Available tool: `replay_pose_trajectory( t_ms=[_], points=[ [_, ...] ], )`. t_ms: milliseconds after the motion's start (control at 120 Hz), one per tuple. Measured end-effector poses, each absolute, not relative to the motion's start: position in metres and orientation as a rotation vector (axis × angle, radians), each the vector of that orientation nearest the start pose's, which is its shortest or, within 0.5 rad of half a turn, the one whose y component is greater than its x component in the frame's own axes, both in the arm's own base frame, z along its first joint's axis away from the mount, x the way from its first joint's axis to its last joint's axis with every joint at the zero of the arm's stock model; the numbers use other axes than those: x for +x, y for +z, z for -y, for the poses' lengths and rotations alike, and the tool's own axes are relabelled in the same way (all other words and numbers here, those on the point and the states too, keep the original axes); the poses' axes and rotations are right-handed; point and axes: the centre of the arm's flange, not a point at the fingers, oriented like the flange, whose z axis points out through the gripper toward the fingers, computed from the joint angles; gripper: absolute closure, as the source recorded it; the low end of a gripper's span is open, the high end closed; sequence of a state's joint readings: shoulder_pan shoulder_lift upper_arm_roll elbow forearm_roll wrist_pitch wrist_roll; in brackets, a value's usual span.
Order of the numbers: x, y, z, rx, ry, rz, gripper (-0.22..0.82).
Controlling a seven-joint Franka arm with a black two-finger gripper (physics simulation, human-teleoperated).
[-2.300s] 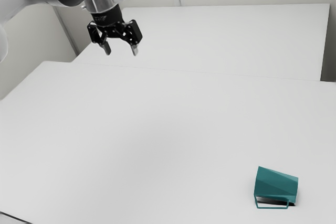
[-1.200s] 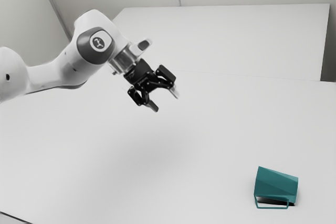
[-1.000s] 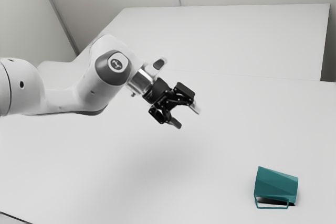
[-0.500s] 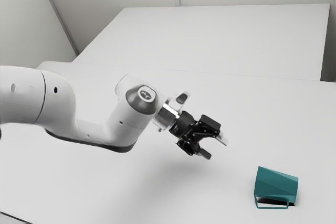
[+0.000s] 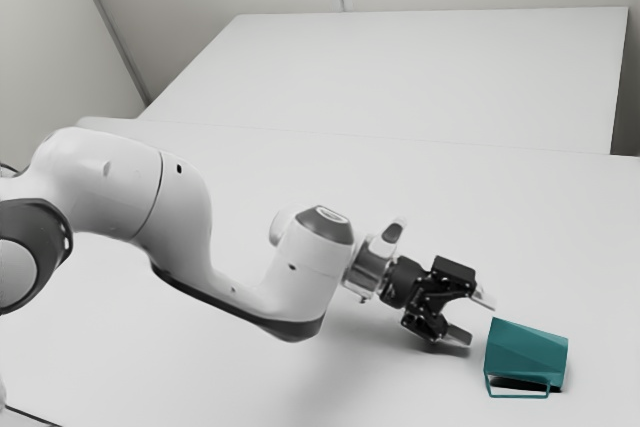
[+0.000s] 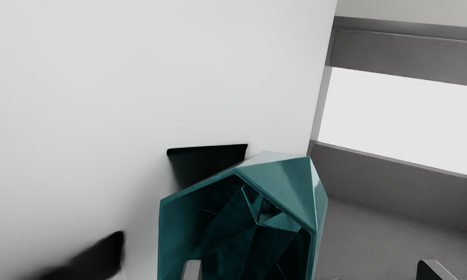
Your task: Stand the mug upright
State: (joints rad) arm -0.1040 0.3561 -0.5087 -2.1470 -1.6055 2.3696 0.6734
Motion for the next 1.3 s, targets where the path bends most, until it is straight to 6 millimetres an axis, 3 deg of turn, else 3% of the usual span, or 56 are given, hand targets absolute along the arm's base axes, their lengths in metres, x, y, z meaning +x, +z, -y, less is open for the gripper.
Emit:
replay_pose_trajectory(
  t_ms=[83, 225, 467, 1133, 1300],
  points=[
    [0.459, 0.251, 0.343, 1.982, -0.116, -0.088, 0.00],
    [0.458, 0.256, 0.357, 1.962, -0.069, -0.013, 0.02],
    [0.457, 0.253, 0.366, 1.944, -0.021, 0.065, 0.09],
    [0.453, 0.238, 0.370, 1.895, 0.083, 0.144, 0.65],
    [0.453, 0.240, 0.371, 1.891, 0.110, 0.178, 0.71]
  ],
)
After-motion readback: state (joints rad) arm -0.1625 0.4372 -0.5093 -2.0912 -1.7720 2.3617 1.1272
